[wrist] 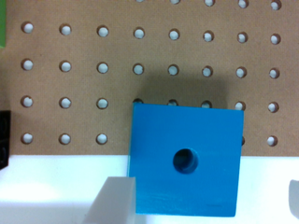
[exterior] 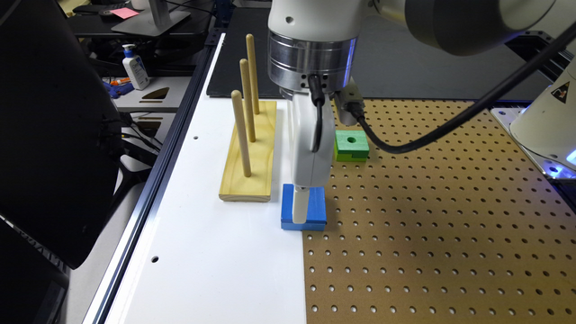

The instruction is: Pick up blue block.

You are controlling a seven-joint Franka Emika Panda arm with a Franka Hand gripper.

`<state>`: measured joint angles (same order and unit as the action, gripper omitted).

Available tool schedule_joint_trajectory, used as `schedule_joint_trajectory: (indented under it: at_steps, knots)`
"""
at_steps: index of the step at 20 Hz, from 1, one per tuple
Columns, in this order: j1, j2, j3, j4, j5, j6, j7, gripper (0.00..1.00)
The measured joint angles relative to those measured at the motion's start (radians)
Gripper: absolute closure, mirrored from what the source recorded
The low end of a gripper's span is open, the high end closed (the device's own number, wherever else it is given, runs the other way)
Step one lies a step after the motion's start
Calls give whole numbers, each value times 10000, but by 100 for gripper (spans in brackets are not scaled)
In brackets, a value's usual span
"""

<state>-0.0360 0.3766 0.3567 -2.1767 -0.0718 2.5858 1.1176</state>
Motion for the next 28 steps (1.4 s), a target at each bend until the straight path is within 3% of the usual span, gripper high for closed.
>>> schedule_joint_trajectory:
  at_steps: [13,17,28]
  knots:
    - [0,38,-26,-4,-8,-16,1,0]
    - [0,260,-68,7,-152,26,32,0]
    - [6,349,-80,6,-169,29,34,0]
